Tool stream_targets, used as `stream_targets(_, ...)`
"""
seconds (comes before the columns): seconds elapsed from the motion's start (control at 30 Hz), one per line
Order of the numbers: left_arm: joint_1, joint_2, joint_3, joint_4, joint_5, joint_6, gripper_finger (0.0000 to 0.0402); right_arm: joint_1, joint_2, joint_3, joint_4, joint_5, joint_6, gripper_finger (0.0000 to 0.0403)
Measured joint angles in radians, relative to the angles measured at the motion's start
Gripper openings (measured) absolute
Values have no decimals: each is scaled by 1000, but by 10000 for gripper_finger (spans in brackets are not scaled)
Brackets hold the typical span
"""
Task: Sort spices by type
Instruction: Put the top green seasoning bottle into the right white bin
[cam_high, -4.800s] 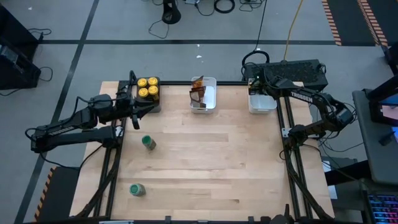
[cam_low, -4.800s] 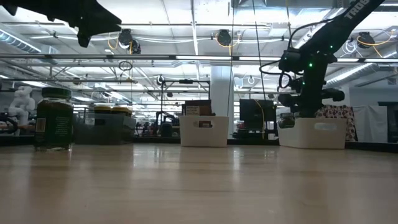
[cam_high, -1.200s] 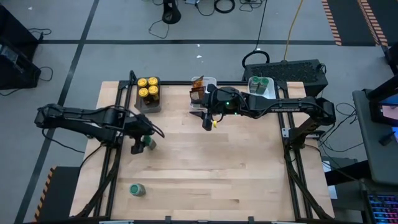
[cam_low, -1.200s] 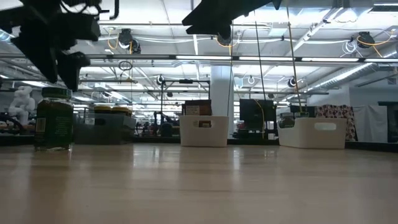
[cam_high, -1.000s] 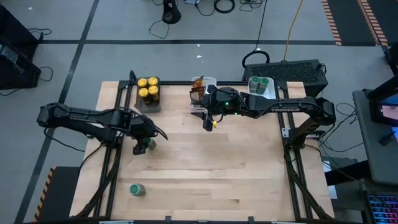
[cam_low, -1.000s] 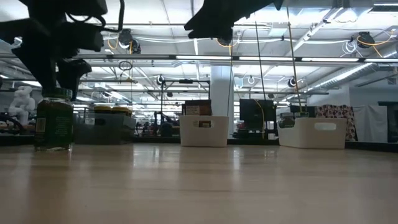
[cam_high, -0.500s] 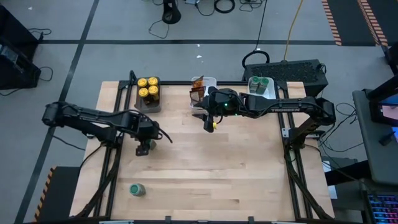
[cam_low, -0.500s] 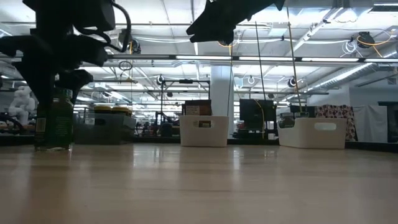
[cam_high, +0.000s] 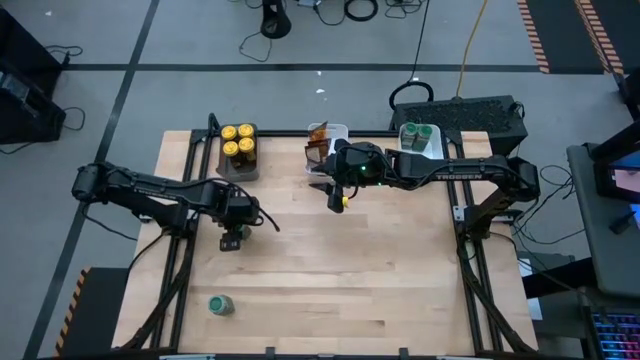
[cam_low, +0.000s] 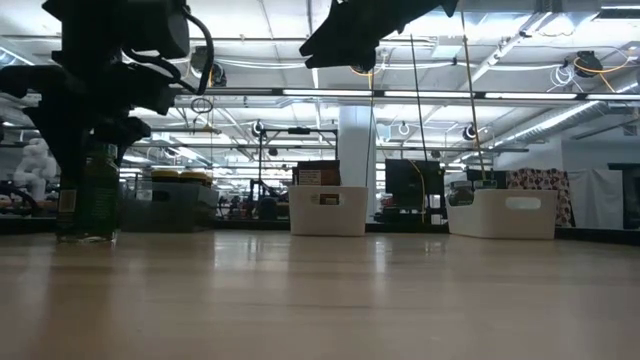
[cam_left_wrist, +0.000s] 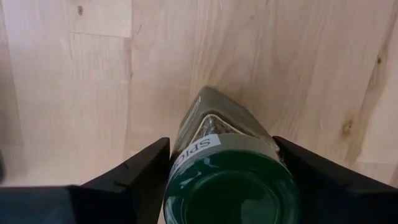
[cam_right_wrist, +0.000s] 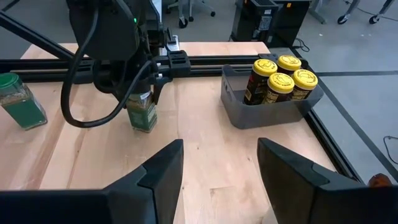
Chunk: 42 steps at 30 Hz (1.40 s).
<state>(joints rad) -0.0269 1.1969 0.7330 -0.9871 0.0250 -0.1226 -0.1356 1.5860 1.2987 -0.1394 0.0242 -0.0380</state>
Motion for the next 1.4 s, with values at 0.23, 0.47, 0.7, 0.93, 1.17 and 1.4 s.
stream_targets(0.23,0,0,0,-3,0,-2,257,0,0,0,0,0,0,187)
stream_targets(0.47,0,2,22,-28,0,-2,255,0,0,0,0,0,0,187)
stream_targets(0.7,0,-9,74,-53,-4,17,254,0,0,0,0,0,0,187)
stream_targets(0.93,0,-10,80,-53,-20,34,254,0,0,0,0,0,0,187)
stream_targets(1.17,0,-10,80,-11,-23,55,254,0,-2,0,-40,0,26,187)
stream_targets(1.4,29,-10,81,3,-34,116,254,0,-4,0,-47,0,76,187)
